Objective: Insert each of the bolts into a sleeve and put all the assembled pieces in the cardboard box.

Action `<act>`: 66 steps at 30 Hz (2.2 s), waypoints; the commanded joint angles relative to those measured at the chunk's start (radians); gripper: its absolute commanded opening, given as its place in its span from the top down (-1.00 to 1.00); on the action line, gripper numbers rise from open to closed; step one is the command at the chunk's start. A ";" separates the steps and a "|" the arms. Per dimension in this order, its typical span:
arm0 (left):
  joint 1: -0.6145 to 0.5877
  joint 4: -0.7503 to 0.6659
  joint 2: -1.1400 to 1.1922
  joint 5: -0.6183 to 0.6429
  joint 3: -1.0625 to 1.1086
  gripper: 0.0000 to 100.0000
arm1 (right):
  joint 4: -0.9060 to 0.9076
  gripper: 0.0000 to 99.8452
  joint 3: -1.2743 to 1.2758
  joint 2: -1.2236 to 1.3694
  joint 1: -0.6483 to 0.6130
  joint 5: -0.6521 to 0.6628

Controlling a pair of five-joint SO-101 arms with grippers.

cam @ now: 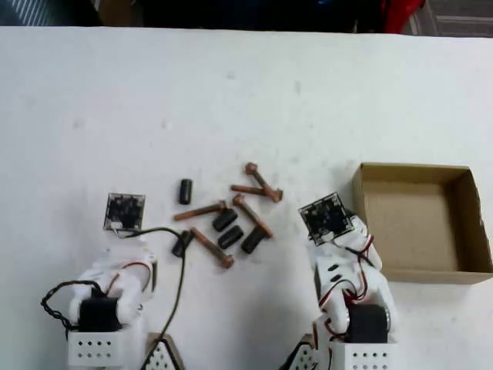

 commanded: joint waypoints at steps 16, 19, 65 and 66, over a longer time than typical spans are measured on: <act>-0.005 0.008 -0.005 0.011 -0.002 0.95 | 0.079 0.91 -0.493 0.420 -0.002 0.005; -0.005 0.008 -0.005 0.011 -0.002 0.95 | 0.079 0.91 -0.566 0.576 -0.021 0.003; -0.005 0.008 -0.005 0.011 -0.002 0.95 | 0.328 0.84 -1.160 1.900 -0.510 -0.895; -0.005 0.008 -0.005 0.011 -0.002 0.95 | 0.328 0.79 -1.149 1.900 -0.510 -0.896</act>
